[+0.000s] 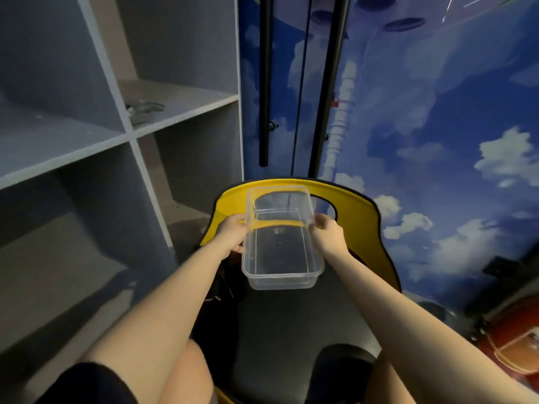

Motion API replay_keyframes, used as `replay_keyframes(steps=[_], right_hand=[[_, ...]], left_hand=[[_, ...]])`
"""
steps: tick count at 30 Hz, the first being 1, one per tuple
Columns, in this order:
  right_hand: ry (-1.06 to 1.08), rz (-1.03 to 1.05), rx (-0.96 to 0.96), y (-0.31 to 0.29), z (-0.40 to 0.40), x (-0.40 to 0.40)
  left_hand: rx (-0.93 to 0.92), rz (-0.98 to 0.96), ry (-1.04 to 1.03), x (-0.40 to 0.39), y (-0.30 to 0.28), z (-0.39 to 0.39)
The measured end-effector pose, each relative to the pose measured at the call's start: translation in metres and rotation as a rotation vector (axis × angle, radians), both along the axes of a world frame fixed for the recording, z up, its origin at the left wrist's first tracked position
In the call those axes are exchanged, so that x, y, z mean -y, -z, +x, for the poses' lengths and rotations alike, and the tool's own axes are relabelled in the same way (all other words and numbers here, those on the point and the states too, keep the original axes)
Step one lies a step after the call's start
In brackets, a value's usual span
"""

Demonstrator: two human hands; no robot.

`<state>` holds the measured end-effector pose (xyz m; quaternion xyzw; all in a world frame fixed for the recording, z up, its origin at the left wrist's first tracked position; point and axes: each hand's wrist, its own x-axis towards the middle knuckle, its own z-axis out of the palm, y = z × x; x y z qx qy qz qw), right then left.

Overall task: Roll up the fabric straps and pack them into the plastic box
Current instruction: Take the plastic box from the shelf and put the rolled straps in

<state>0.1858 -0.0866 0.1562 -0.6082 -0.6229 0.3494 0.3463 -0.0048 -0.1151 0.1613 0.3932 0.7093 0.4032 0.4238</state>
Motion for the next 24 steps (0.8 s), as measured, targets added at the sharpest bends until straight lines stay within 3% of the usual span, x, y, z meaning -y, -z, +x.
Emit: replay_keyframes(steps=[8,14,24], right_hand=[[0.025,-0.201,-0.034,0.064,0.037,-0.005],[-0.021,-0.326,0.054,0.104,0.05,-0.006],[-0.004,-0.427,0.122,0.149,0.063,-0.003]], left_hand=[[-0.05,-0.166,0.046,-0.02,0.065,0.037],[-0.023,-0.27,0.068,-0.018,0.108,0.043],[0.025,-0.351,0.151,-0.013,0.147,0.054]])
